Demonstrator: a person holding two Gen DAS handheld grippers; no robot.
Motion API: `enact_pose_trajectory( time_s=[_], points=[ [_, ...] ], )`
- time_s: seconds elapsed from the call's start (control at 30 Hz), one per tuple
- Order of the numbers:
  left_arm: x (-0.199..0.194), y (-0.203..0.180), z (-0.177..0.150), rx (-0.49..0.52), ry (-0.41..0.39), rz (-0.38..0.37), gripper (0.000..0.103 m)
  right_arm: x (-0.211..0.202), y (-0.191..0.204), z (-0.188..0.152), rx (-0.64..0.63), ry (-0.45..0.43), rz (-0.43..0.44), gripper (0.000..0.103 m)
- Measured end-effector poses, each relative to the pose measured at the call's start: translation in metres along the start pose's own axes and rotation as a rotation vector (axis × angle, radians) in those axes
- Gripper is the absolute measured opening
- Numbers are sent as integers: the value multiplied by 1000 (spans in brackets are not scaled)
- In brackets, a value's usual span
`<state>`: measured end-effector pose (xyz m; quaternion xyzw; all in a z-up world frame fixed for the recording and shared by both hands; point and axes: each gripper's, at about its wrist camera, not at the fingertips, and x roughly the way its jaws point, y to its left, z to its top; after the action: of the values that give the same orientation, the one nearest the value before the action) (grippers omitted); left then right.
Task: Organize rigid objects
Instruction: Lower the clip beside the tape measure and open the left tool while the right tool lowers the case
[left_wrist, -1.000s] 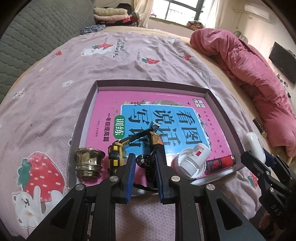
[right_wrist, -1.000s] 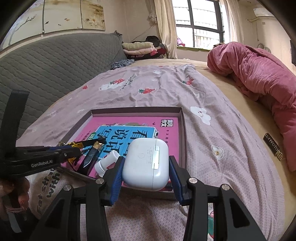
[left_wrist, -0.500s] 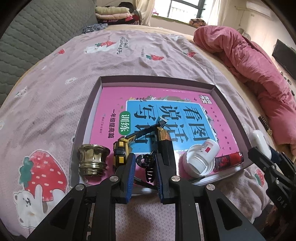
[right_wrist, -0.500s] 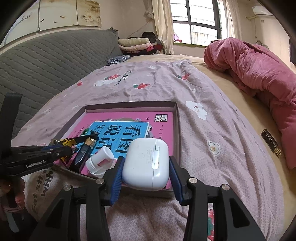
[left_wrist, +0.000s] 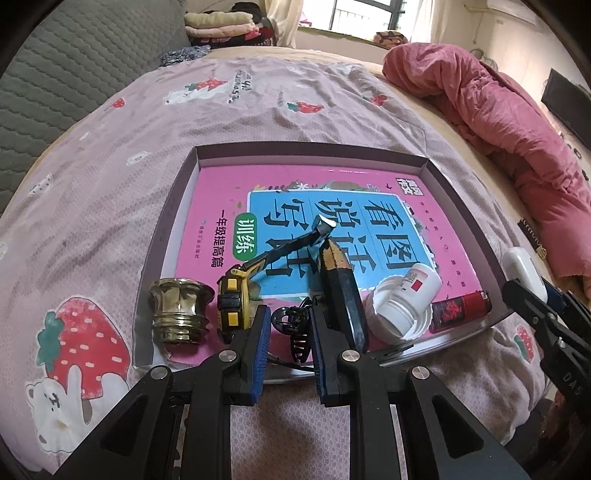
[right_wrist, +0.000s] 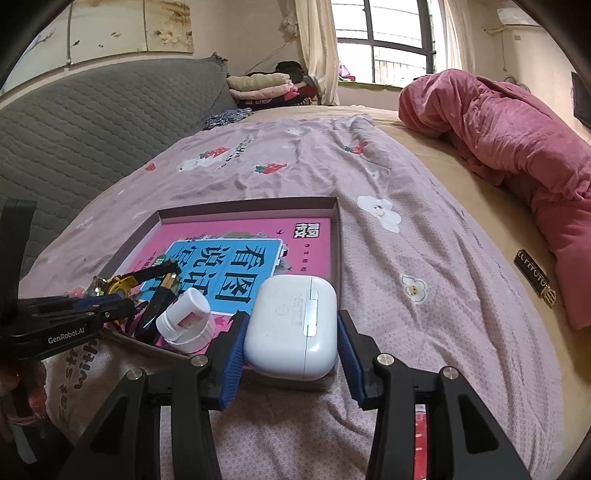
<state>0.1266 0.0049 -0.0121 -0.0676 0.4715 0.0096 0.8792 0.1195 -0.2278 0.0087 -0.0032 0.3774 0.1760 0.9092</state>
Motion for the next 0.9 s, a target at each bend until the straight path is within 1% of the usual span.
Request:
enact_pose_trajectory(
  time_s=[0.27,0.5,0.9],
  points=[
    [0,-4,-1,15,7,0,21,8,13,0,-39,15,3,46],
    [3,-7,-2,27,18,-1,21,11,11,3,-29,20,6,46],
    [2,-6,-3,25,18,-3,21,25,10,2,-33,75,-8,46]
  ],
)
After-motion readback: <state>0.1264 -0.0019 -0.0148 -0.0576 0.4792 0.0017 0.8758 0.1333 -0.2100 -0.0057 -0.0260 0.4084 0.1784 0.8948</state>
